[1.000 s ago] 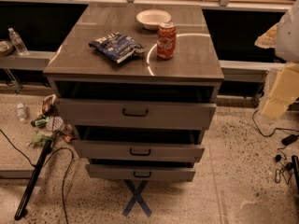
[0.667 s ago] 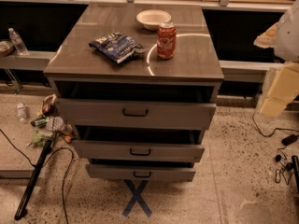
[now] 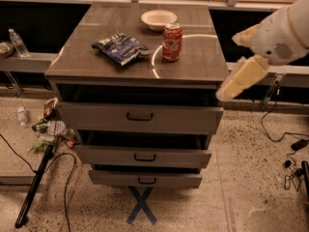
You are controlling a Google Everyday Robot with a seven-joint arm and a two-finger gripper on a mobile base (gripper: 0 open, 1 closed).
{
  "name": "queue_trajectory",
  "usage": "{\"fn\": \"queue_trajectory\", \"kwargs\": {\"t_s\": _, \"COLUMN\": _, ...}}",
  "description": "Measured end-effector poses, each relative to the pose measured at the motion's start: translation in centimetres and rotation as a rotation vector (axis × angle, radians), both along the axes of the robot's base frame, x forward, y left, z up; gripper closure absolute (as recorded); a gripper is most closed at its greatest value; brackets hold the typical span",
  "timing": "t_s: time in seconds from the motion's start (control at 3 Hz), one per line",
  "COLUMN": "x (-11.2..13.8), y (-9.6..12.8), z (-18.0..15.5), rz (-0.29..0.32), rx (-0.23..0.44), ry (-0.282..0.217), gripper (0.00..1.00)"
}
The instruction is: Pick coke can
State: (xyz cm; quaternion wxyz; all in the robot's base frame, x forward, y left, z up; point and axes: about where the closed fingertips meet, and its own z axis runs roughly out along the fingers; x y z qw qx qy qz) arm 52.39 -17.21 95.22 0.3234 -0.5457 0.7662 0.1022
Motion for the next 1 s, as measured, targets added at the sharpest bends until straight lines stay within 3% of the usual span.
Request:
{"fn": "queue_trajectory", "kwargs": {"t_s": 0.33, "x": 5.7, "y": 2.7, "z": -1.5, "rz": -0.036, "rx": 0.248, "ry": -0.048, "gripper": 0.0}}
{"fn": "queue_trajectory", "kwargs": {"t_s": 0.67, "x": 12.1, "y": 3.9, "z": -0.3, "rz": -0.108, "rx": 0.446, "ry": -0.135, "gripper": 0.0}}
{"fn": "queue_trajectory", "kwargs": {"t_s": 1.0, "x": 13.7, "y": 3.7, "z": 0.0, "rz": -0.14, "rx": 0.48, "ry": -0.165, "gripper": 0.0}}
